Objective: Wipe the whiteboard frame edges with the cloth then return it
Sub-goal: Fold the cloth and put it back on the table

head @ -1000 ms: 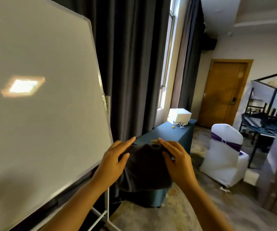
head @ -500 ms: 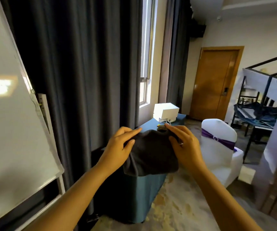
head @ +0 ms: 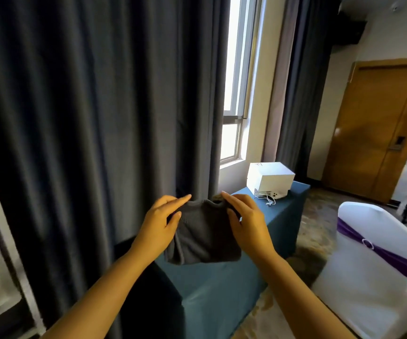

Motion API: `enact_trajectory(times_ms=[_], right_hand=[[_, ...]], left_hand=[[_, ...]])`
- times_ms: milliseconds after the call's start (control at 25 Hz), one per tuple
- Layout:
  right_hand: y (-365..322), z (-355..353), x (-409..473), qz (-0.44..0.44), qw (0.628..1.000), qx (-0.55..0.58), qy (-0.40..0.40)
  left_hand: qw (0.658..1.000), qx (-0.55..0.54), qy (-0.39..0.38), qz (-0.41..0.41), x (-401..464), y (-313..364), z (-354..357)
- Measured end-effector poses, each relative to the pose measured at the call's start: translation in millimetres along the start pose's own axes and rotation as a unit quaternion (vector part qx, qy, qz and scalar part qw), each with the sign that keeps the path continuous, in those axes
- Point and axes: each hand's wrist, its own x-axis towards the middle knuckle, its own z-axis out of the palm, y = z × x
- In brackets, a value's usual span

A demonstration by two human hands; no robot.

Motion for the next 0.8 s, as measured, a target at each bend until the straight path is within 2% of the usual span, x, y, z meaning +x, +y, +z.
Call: enact_trajectory(times_ms=[360,600,800], right_hand=[[105,50,119,-0.028,0.998,0.046,-0.014],[169,78,160,-0.064,0.993,0.082,-0.053],[227,123,161,-0.076,0.981,0.122,-0.132]], left_hand=[[0.998,0.050,0.022,-0.013,115,-63,64],[0.993,0.086,0.044,-0.061,140,-94,112],[0.983,0.108,0.055,-0.136,125,-134,161]])
